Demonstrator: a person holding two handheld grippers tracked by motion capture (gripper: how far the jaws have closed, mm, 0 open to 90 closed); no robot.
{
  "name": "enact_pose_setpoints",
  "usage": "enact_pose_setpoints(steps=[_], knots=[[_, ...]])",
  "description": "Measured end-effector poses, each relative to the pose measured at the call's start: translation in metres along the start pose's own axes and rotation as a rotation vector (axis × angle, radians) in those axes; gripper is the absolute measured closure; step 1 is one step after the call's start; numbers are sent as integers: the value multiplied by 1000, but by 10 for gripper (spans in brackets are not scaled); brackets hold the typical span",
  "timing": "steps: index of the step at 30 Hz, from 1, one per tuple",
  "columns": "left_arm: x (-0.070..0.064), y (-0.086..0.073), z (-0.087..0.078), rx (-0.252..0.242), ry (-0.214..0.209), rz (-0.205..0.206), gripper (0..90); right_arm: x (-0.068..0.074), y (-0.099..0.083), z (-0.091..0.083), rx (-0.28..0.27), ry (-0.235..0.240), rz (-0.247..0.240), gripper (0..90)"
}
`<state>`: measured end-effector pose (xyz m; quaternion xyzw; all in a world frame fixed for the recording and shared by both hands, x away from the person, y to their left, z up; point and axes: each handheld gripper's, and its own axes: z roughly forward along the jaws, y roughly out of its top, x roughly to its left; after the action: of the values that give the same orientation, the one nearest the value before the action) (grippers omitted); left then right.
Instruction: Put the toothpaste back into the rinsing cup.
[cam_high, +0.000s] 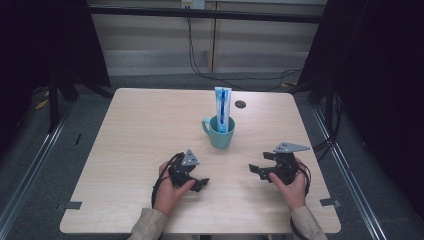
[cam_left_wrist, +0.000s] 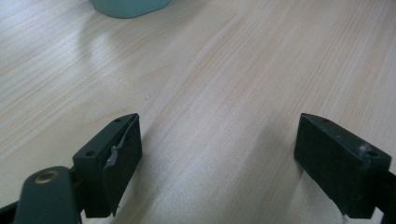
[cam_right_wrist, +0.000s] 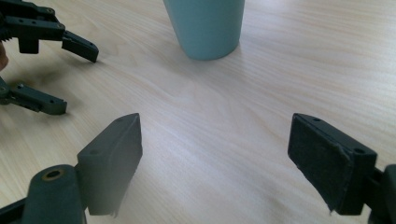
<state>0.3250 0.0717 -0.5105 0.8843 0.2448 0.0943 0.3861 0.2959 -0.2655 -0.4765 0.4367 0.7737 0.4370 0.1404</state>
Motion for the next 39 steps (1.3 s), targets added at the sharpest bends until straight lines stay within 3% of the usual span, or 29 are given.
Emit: enact_pose_setpoints(steps=[21,23,39], knots=[[0,0,0,0,0,0,150,-3,-26,4,47,0,-10,174],[0,0,0,-1,0,-1,150,-3,-28,4,52,12,-18,174],[0,0,0,0,0,0,150,1,-36,10,110,-29,-77,163]])
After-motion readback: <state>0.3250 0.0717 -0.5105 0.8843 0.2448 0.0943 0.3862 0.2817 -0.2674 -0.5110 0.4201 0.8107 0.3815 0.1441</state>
